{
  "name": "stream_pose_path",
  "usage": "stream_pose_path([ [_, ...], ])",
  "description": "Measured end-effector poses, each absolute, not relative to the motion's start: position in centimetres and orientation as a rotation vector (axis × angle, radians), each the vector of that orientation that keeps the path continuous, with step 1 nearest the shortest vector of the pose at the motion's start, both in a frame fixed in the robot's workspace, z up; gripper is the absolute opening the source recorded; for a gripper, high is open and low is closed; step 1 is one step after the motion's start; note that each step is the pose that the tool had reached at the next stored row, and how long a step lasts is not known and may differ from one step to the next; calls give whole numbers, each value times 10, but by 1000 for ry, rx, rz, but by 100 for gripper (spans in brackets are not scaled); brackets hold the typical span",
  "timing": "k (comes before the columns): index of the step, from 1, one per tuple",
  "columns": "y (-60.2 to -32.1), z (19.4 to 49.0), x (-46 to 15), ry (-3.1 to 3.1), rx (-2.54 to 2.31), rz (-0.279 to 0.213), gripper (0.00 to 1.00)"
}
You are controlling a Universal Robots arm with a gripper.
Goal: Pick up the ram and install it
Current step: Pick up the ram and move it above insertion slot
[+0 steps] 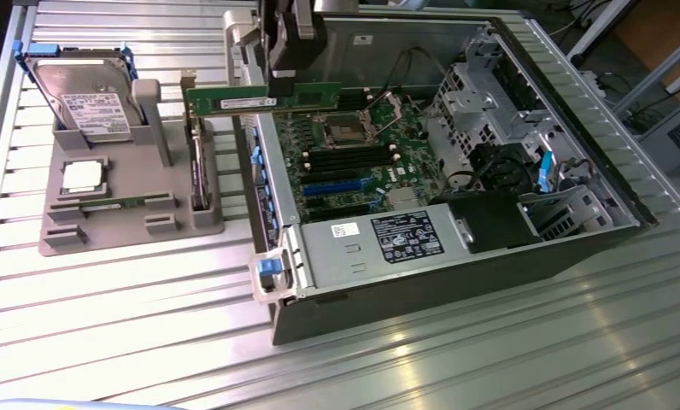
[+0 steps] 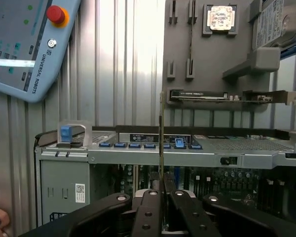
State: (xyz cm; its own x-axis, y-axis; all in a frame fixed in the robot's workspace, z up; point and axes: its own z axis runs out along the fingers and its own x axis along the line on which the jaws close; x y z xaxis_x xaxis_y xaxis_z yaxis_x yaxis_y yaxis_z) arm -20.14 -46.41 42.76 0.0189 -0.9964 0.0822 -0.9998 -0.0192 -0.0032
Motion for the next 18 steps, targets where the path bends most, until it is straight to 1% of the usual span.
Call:
stream_pose_path([
  [18,-464,428,-169,-2155,2196,105,12],
])
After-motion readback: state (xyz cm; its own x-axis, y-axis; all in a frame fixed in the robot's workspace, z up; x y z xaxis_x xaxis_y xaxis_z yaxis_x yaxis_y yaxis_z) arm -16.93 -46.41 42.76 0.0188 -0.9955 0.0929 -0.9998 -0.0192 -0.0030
